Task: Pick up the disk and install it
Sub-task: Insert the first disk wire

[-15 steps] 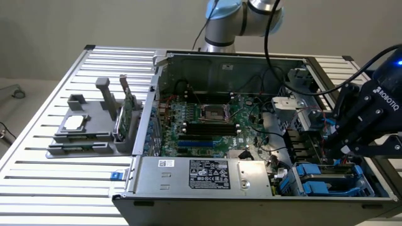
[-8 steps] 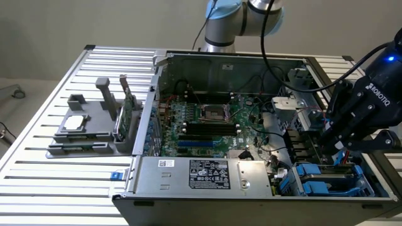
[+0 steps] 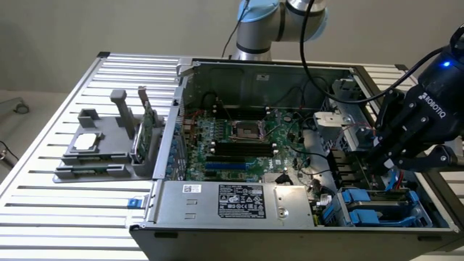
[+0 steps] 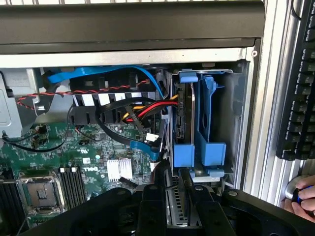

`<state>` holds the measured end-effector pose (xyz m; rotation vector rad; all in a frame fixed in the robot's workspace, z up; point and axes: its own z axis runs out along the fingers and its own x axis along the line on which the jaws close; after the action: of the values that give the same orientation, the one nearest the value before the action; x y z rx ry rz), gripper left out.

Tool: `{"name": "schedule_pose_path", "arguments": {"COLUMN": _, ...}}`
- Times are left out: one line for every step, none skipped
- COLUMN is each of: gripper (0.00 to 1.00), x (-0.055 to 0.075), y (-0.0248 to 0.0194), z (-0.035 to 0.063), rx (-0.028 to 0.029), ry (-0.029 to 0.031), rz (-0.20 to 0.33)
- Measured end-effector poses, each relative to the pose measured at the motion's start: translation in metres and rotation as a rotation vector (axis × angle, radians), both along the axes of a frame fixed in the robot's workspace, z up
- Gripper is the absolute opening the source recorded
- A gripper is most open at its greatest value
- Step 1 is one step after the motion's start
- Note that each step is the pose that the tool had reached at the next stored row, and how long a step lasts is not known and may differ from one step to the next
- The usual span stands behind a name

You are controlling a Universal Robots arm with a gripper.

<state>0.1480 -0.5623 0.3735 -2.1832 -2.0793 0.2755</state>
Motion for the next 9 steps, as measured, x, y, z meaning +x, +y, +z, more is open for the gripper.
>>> {"name": "schedule_pose_path", "arguments": {"gripper": 0.26, "x": 0.0001, "y": 0.0001, "z": 0.0000, "rx": -0.0001, "ry": 0.0000, "rz": 0.000}}
{"name": "schedule_pose_path", "arguments": {"gripper": 0.26, "x": 0.0004, "y": 0.0001, "z": 0.0000, "rx": -0.0001, "ry": 0.0000, "rz": 0.000}}
{"name": "schedule_pose_path", "arguments": {"gripper": 0.26, "x": 0.0008, "y": 0.0002, "z": 0.0001, "rx": -0.0001, "ry": 0.0000, "rz": 0.000}}
{"name": "schedule_pose_path", "arguments": {"gripper": 0.26, "x": 0.0012, "y": 0.0003, "z": 0.0002, "rx": -0.0003, "ry": 0.0000, "rz": 0.000}}
{"name": "schedule_pose_path", "arguments": {"gripper": 0.26, "x": 0.0016, "y": 0.0002, "z": 0.0002, "rx": -0.0004, "ry": 0.0000, "rz": 0.000}}
{"name": "schedule_pose_path", "arguments": {"gripper": 0.26, "x": 0.0020, "y": 0.0002, "z": 0.0002, "rx": -0.0003, "ry": 0.0000, "rz": 0.000}}
{"name": "schedule_pose_path", "arguments": {"gripper": 0.26, "x": 0.0021, "y": 0.0002, "z": 0.0000, "rx": 0.0000, "ry": -0.0001, "rz": 0.000}}
{"name": "schedule_pose_path", "arguments": {"gripper": 0.26, "x": 0.0021, "y": 0.0002, "z": -0.0001, "rx": -0.0001, "ry": -0.0009, "rz": 0.000}}
{"name": "schedule_pose_path", "arguments": {"gripper": 0.26, "x": 0.0022, "y": 0.0002, "z": -0.0002, "rx": -0.0001, "ry": -0.0022, "rz": 0.000}}
